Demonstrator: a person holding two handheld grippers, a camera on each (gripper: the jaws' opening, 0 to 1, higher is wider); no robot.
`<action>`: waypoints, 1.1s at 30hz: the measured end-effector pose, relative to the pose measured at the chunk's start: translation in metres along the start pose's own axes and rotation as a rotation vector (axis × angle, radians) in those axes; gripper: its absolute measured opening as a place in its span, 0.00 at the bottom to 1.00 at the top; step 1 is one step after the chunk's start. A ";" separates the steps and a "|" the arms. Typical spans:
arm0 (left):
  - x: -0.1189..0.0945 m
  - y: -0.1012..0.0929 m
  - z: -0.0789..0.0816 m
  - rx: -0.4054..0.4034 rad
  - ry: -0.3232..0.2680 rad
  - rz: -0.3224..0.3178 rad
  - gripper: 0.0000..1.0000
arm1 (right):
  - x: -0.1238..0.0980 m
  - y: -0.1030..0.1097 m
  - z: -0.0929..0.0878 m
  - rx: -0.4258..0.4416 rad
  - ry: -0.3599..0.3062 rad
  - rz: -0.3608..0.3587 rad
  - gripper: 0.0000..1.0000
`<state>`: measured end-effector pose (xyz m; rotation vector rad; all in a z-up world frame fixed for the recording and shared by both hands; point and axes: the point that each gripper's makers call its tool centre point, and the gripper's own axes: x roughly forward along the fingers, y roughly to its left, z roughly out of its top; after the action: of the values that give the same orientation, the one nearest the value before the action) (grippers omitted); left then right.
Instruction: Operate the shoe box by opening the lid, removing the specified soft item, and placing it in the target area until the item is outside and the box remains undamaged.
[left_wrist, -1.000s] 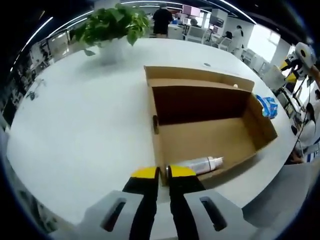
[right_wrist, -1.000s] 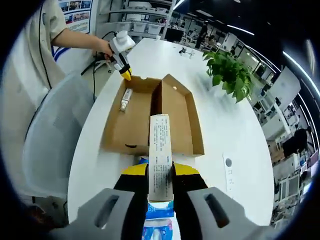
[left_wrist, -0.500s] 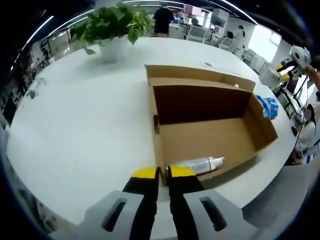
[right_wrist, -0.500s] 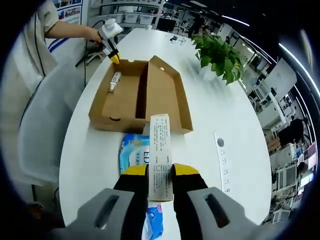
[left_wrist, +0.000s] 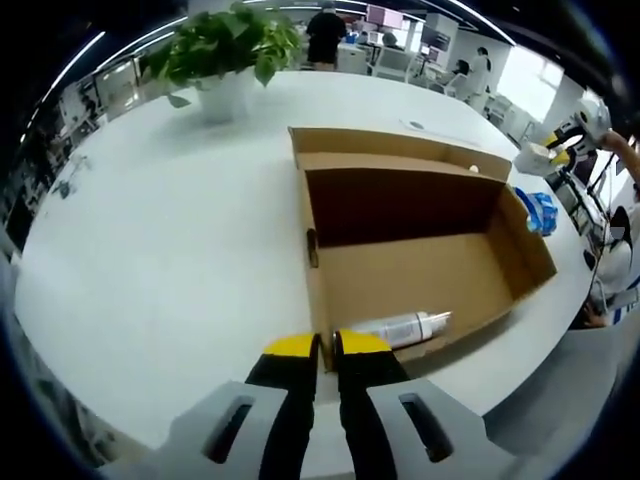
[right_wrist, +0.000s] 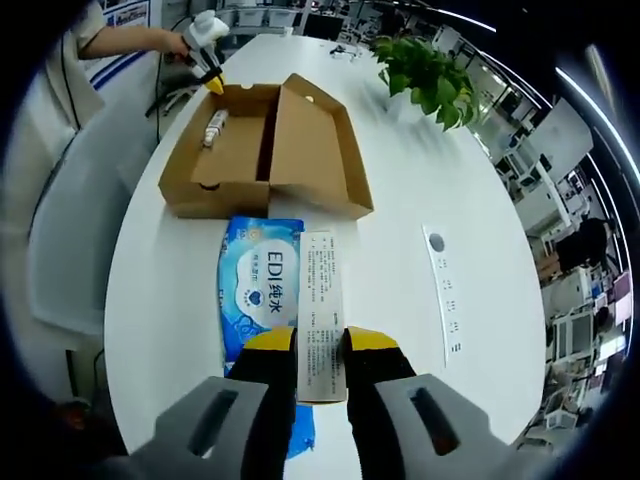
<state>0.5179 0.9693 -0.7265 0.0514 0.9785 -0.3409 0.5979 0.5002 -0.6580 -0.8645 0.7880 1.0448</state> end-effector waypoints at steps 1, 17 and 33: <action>0.000 0.000 0.000 0.000 0.001 0.000 0.04 | 0.002 -0.001 -0.003 0.003 0.004 0.001 0.15; 0.001 0.000 0.000 -0.007 0.017 0.004 0.04 | 0.031 -0.008 -0.054 0.009 0.106 0.026 0.15; 0.002 0.000 0.000 -0.014 0.027 -0.001 0.04 | 0.045 -0.010 -0.102 -0.008 0.211 0.051 0.15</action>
<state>0.5186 0.9684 -0.7283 0.0428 1.0074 -0.3344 0.6074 0.4254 -0.7405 -0.9760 0.9880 1.0126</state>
